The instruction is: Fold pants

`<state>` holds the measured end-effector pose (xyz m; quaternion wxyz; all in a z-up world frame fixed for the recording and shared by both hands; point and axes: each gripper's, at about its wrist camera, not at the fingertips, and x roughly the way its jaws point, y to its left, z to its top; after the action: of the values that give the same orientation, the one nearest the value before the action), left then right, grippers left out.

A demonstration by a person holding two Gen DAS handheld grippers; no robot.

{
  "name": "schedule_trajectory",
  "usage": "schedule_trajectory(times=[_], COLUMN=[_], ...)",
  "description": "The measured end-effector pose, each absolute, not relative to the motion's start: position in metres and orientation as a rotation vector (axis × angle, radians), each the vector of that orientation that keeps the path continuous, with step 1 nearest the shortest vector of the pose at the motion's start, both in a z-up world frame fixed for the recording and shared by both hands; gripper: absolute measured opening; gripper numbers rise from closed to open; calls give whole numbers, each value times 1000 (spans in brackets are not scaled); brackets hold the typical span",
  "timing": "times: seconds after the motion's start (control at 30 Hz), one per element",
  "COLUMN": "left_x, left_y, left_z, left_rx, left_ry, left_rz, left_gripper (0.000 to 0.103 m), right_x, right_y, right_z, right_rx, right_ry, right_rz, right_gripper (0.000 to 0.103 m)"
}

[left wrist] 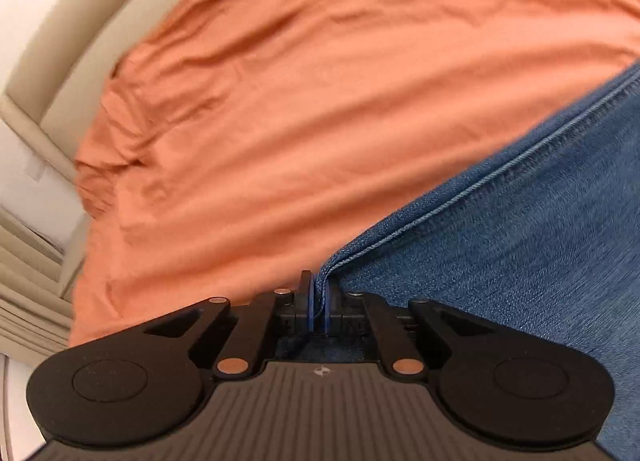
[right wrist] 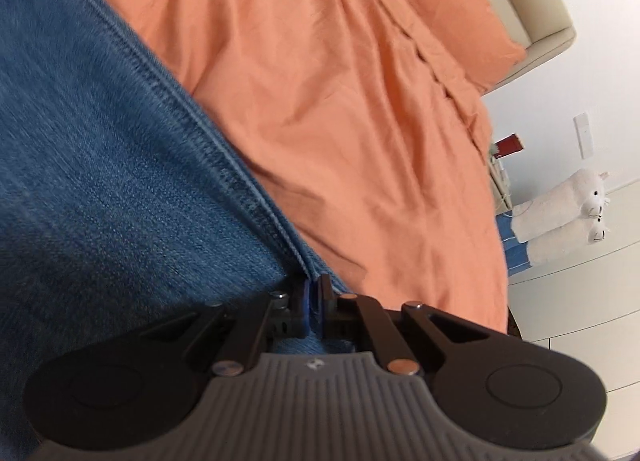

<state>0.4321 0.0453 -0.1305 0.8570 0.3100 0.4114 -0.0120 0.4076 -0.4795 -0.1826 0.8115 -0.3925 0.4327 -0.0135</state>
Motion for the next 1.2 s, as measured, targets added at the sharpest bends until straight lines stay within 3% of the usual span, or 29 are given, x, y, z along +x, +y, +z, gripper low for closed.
schedule_trajectory(times=[0.2, 0.5, 0.6, 0.67, 0.73, 0.77, 0.8, 0.83, 0.87, 1.2], left_x=[450, 476, 477, 475, 472, 469, 469, 464, 459, 404], left_y=[32, 33, 36, 37, 42, 47, 52, 57, 64, 187], left_z=[-130, -168, -172, -170, -161, -153, -146, -137, -129, -60], left_rx=[704, 714, 710, 730, 713, 679, 652, 634, 618, 214], left_ry=[877, 931, 936, 902, 879, 884, 890, 885, 874, 869], left_rz=[-8, -8, 2, 35, 40, 31, 27, 28, 31, 107], left_gripper=[5, 9, 26, 63, 75, 75, 75, 75, 75, 75], right_x=[420, 445, 448, 449, 450, 449, 448, 446, 443, 385], right_y=[-482, -475, -476, -479, -481, -482, -481, -480, -478, -410], right_z=[-169, -205, -210, -207, -204, -201, -197, -192, -184, -145], right_rx=[-812, -817, -801, -779, -763, -760, -757, -750, -733, -514], right_ry=[923, 999, 1006, 1008, 1008, 1007, 1004, 994, 978, 944], right_rz=[-68, -82, -80, -85, -97, -108, -124, -139, -152, 2], right_gripper=[0, 0, 0, 0, 6, 9, 22, 44, 48, 49])
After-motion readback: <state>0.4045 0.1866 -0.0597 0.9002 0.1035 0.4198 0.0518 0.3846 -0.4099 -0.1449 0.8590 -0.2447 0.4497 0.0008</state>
